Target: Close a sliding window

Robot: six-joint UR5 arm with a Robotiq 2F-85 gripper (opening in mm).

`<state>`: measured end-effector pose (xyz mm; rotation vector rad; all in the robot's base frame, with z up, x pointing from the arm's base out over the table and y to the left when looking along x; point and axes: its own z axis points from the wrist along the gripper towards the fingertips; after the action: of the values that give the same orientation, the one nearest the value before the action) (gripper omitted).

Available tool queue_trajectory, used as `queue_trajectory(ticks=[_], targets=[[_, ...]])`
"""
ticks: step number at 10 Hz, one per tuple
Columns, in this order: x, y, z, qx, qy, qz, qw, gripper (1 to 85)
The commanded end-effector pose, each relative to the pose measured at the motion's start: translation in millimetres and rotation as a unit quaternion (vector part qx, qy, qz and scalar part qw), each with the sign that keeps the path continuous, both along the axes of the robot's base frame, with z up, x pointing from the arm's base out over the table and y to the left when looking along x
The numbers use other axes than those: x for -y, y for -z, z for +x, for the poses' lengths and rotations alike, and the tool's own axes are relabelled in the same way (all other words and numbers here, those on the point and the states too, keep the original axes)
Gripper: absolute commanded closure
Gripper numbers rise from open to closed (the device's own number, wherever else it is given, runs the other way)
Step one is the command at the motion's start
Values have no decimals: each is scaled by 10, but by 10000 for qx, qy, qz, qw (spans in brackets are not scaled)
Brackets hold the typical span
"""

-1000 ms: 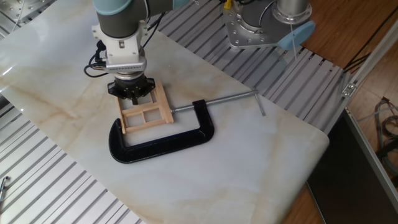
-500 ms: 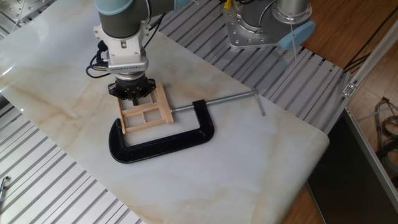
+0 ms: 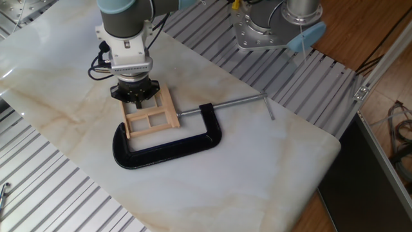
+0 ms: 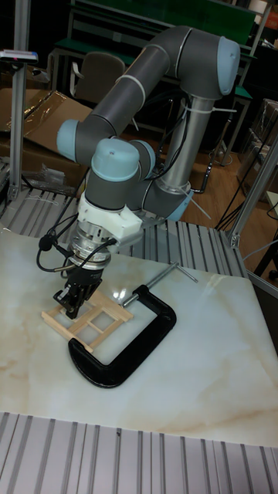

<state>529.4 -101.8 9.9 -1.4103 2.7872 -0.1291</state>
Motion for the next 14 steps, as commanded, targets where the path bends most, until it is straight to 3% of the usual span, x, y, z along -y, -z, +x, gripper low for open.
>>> queue_trajectory(ticks=[1,4,6,7,12,14], targets=[[43,20,102,54,-134,59,9999,850],[23,2,22,0,84,-35,10000,850],[6,-108,6,-73,114,-227,9997,850],[-77,-171,0,-133,212,-223,9994,850],[-185,-99,-27,-142,177,136,9997,850],[-156,-97,-62,-190,156,149,9996,850]])
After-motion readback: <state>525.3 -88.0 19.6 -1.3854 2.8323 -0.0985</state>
